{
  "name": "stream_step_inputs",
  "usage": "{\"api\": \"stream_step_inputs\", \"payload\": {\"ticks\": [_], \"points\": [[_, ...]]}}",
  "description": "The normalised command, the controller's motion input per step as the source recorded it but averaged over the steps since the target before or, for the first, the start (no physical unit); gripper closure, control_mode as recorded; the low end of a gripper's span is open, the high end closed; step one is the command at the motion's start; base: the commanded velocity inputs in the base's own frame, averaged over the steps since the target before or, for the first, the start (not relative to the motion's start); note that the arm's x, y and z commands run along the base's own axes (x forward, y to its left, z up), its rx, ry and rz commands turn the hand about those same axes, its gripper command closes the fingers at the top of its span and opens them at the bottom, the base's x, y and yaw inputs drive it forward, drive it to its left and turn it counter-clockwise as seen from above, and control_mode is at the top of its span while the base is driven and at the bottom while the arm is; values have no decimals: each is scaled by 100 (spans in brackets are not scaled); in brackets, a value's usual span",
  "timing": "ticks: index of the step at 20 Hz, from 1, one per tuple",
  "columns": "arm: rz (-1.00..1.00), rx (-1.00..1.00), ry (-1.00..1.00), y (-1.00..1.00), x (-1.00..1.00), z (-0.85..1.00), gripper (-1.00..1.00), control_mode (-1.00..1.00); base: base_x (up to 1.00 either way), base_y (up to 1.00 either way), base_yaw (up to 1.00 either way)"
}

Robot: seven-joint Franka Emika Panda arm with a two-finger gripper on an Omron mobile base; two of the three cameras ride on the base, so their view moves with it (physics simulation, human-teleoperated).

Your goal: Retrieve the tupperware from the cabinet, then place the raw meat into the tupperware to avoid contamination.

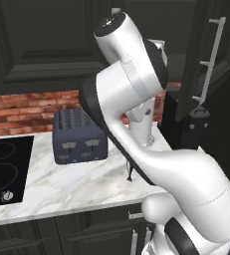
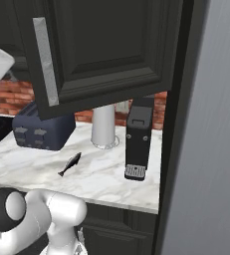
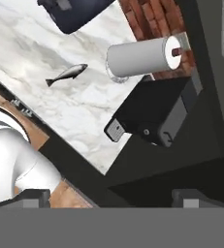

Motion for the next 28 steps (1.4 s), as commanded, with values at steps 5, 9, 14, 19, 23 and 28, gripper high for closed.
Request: {"api": "stream_step_inputs", "payload": {"ticks": [5,9,14,19,23,28], "points": [[-1,-13,25,-23,20,0,-100,-100,0,0,0],[-1,-13,21,-23,12,0,-100,-100,0,0,0],[0,-10,11,-39,-10,0,-100,-100,0,0,0],[-1,-4,7,-49,-35,0,-100,-100,0,0,0],[-5,-1,4,-46,-67,0,-100,-100,0,0,0],[-8,-1,5,-40,-74,0,-100,-100,0,0,0]]}}
